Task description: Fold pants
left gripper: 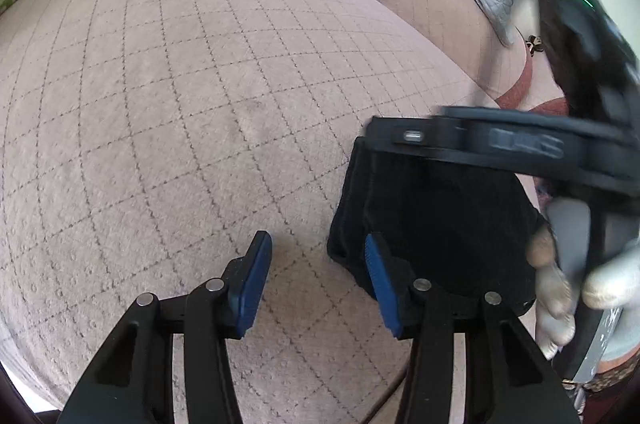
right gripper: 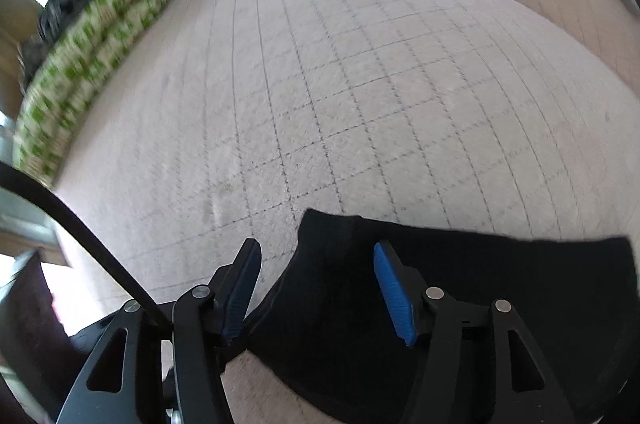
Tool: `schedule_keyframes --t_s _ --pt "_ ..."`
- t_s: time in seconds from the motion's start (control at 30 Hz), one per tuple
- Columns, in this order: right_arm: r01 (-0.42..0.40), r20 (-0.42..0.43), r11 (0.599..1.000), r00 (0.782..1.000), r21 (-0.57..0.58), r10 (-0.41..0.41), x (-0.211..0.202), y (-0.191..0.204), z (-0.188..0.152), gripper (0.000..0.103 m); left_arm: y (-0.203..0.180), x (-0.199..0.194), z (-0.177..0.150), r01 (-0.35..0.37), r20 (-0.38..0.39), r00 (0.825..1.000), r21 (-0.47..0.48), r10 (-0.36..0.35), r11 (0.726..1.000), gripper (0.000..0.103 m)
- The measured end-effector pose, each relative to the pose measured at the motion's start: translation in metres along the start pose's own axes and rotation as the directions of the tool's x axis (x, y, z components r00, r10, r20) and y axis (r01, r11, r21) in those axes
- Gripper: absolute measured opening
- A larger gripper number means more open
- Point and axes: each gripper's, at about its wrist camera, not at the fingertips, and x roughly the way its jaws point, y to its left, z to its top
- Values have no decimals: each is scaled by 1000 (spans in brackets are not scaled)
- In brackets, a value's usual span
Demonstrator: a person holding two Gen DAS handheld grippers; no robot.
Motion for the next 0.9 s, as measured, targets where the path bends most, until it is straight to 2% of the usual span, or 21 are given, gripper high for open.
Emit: schedule_keyframes --t_s 0.1,0.23,0.33,0.4,0.47,0.5,0.53,0.57,0.6,0.7,0.8,0.9 --pt "70 -56 997 996 -33 -72 17 11 9 68 -8 5 0 -12 9 1000 -1 12 1000 47" --pt "126 -170 987 975 -103 -142 46 27 17 81 -20 13 0 -28 26 999 -11 29 1000 47" --pt "174 -184 972 962 -161 -203 56 37 17 80 -32 19 0 -54 37 998 4 54 999 48" --pt "197 -159 965 961 -175 -225 55 43 16 70 -41 23 0 -61 43 997 17 60 998 54" --pt "234 -130 953 956 -195 -261 52 49 16 41 -52 28 0 -63 54 997 21 62 998 59" --pt "235 -122 953 958 -193 -261 50 49 15 38 -58 31 0 -67 57 996 29 65 997 59" --pt "224 -113 958 963 -178 -246 46 50 16 32 -65 35 1 -55 54 997 41 53 998 50" --pt "218 -103 961 966 -169 -237 42 47 14 29 -70 38 1 -19 42 999 46 17 999 14" --pt "208 -91 965 970 -158 -224 38 44 11 28 -75 45 2 52 0 999 35 -52 998 10" --pt "181 -59 974 980 -132 -190 23 41 4 23 -87 47 4 73 11 997 19 -73 997 10" --pt "159 -21 982 987 -104 -162 5 29 -7 22 -102 46 6 156 9 988 -4 -156 988 10" --pt "147 20 986 989 -76 -146 -15 16 -17 21 -126 49 6 218 7 976 11 -218 976 10"
